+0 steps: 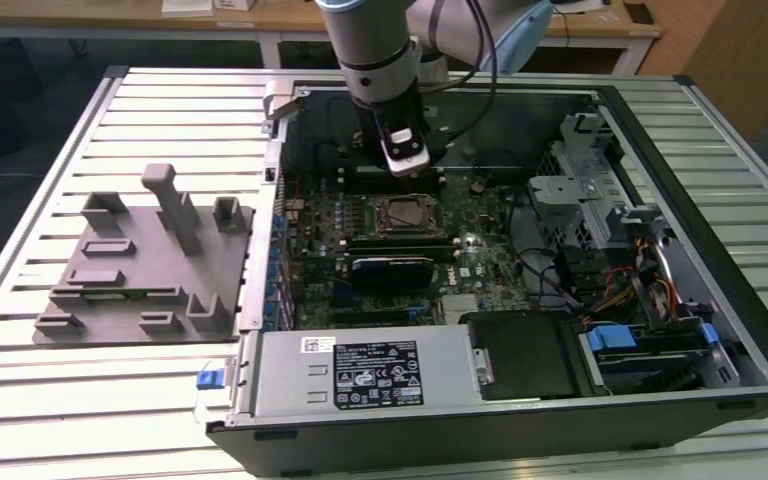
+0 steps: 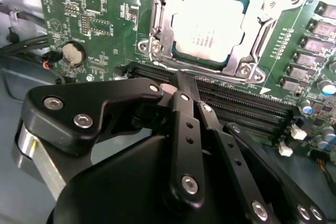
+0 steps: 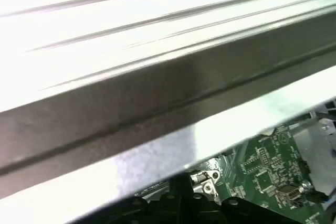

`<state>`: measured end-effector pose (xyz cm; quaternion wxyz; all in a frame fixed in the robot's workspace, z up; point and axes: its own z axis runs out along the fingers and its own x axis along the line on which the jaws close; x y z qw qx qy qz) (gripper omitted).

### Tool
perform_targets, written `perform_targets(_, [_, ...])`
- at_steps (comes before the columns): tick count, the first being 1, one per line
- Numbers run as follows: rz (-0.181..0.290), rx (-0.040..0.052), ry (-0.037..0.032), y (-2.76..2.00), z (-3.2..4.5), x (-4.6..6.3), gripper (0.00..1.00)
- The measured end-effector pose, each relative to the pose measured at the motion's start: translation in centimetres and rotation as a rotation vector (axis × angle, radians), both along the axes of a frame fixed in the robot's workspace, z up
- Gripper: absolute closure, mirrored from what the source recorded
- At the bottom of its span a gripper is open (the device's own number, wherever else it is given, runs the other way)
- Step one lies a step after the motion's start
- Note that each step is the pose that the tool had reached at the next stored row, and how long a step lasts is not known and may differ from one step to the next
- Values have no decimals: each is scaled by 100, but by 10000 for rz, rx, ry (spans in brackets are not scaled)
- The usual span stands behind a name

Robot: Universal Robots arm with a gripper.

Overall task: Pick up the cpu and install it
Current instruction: 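Install the first cpu locking lever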

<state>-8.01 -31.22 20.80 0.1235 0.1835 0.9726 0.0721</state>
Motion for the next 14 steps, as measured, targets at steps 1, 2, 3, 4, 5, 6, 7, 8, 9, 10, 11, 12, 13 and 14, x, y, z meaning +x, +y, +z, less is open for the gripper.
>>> perform_targets(1, [0, 0, 0, 0, 13, 0, 89])
perform_targets(2, [1, 1, -1, 0, 16, 0, 89])
perform_targets(3, [1, 1, -1, 0, 16, 0, 89])
perform_targets(4, [1, 3, -2, 0, 16, 0, 89])
perform_targets(5, [1, 2, -2, 0, 17, 0, 89])
perform_targets(6, [1, 1, -1, 0, 17, 0, 89])
perform_targets(7, [0, 0, -1, 0, 18, 0, 89])
perform_targets(8, [3, -7, 4, 0, 18, 5, 89])
perform_targets(9, [-5, -22, 21, 0, 19, 19, 89])
perform_targets(10, [-16, -36, 35, 0, 18, 33, 89])
perform_targets(11, [-26, -51, 48, 0, 18, 46, 89])
perform_targets(12, [-35, -69, 66, 0, 18, 60, 89])
perform_targets(13, [-42, -89, 99, 0, 18, 73, 89])
perform_targets(14, [-46, -118, 174, 0, 18, 84, 89])
